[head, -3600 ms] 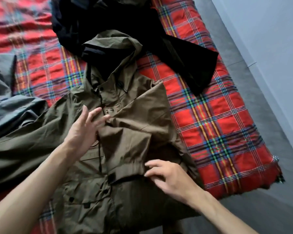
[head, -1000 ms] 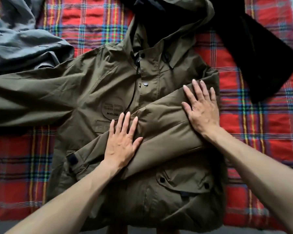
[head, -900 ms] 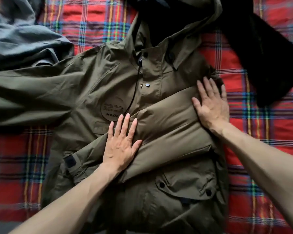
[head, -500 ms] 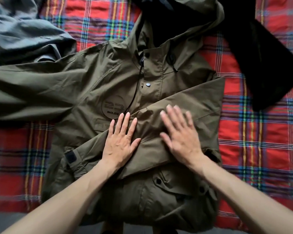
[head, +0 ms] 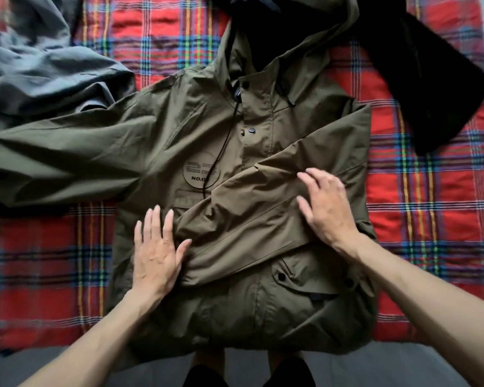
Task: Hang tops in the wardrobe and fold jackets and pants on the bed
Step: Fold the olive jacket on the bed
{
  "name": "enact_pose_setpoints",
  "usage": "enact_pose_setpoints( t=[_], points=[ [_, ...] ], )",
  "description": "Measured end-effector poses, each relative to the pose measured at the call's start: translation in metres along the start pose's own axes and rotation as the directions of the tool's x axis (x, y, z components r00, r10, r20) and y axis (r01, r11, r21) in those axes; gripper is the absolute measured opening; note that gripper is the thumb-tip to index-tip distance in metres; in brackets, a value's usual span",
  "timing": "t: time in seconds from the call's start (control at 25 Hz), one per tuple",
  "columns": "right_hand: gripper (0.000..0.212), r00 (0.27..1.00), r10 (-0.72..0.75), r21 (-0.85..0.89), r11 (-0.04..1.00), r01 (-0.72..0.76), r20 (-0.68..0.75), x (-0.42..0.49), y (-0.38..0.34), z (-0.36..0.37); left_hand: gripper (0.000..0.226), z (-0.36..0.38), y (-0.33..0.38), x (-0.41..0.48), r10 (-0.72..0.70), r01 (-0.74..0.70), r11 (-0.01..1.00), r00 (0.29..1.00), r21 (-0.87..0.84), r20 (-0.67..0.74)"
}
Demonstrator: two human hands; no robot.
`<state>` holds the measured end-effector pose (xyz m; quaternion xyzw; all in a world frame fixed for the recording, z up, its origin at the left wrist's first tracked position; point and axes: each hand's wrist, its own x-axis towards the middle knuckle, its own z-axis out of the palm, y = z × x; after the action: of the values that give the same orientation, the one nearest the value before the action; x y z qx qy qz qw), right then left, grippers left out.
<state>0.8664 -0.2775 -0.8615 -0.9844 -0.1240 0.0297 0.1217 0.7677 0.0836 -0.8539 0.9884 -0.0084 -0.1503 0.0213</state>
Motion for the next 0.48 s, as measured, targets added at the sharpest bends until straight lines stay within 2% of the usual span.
enact_pose_setpoints(
  t=[0.08, 0.2, 0.28, 0.36, 0.44, 0.48],
  points=[
    [0.047, 0.987, 0.133, 0.068, 0.99, -0.127, -0.096, 0.026, 0.019, -0.027, 0.072, -0.018, 0.039, 0.031, 0.043, -0.054, 0.994, 0.993, -0.099, -0.111],
    [0.037, 0.933, 0.342, 0.109, 0.938, -0.33, -0.113, 0.085, 0.069, -0.063, 0.072, -0.047, 0.131, 0.096, 0.192, -0.231, 0.953, 0.961, -0.195, -0.199],
    [0.031, 0.876, 0.482, 0.225, 0.85, -0.476, 0.032, 0.134, 0.107, -0.083, 0.076, -0.049, 0.189, 0.133, 0.336, -0.368, 0.918, 0.92, -0.147, -0.203],
    [0.035, 0.835, 0.465, 0.205, 0.823, -0.53, 0.295, 0.174, 0.124, -0.091, 0.082, -0.036, 0.219, 0.149, 0.516, -0.521, 0.853, 0.848, -0.015, -0.118],
    [0.039, 0.783, 0.357, 0.038, 0.9, -0.434, 0.509, 0.208, 0.129, -0.083, 0.089, -0.013, 0.231, 0.16, 0.612, -0.607, 0.79, 0.79, 0.089, -0.044],
    [0.038, 0.763, 0.326, -0.041, 0.929, -0.368, 0.558, 0.22, 0.128, -0.078, 0.091, -0.005, 0.231, 0.162, 0.618, -0.613, 0.784, 0.785, 0.099, -0.029]
  ],
)
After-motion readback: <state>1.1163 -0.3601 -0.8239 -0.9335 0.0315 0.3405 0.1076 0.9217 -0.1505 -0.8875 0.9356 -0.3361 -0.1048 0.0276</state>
